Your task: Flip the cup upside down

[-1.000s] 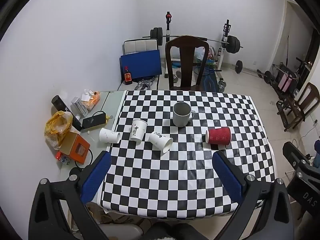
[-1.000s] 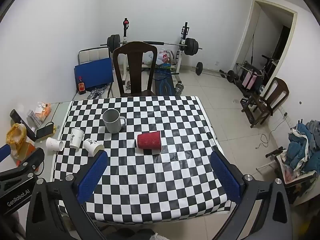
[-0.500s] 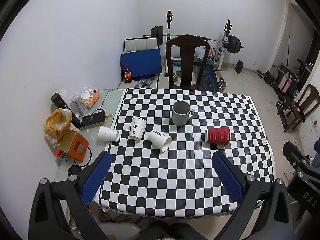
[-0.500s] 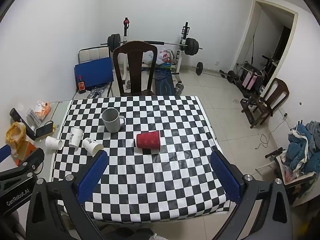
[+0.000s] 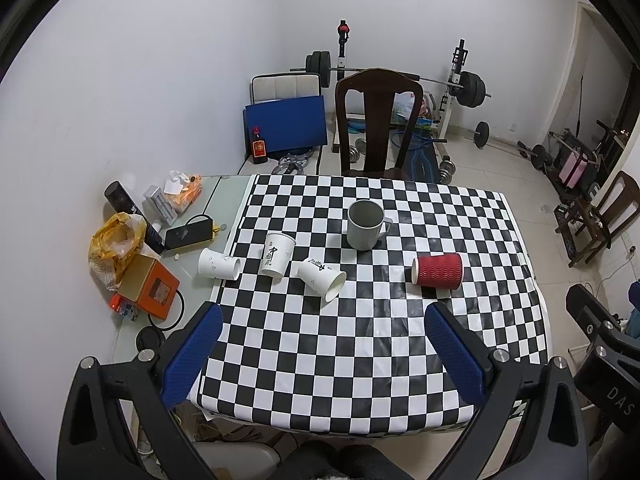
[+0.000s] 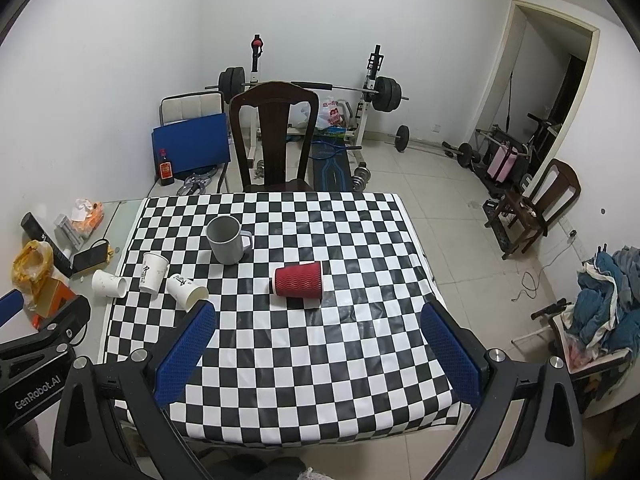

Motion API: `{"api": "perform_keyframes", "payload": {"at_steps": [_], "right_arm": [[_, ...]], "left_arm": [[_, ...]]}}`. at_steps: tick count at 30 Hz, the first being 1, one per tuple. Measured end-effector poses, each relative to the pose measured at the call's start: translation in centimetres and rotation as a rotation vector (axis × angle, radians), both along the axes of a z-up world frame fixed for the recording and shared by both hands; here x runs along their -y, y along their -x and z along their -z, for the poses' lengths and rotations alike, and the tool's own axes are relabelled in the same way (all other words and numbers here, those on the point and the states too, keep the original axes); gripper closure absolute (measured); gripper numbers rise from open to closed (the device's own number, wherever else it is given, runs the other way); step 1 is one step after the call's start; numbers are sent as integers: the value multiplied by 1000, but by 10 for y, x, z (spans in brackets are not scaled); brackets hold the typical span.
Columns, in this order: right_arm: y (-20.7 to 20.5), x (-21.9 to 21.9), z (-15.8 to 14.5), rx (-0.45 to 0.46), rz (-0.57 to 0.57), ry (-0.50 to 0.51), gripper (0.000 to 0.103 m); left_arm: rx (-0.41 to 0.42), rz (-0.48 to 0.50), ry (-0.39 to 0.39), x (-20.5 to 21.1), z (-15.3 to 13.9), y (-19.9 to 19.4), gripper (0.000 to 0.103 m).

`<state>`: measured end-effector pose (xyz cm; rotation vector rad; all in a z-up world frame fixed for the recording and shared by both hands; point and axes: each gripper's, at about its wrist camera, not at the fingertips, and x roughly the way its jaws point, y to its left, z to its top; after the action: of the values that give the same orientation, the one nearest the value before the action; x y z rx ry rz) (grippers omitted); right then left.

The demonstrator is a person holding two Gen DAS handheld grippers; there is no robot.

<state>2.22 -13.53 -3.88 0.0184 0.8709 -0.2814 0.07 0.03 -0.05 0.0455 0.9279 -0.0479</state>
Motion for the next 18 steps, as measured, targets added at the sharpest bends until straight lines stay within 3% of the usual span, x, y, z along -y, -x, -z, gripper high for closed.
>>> {"api": "perform_keyframes", "payload": {"at_steps": [18], "right_arm": [[0, 0, -2, -2, 1, 4, 1]], "left_arm": [[-2, -2, 0, 0, 0, 0, 0]]}}
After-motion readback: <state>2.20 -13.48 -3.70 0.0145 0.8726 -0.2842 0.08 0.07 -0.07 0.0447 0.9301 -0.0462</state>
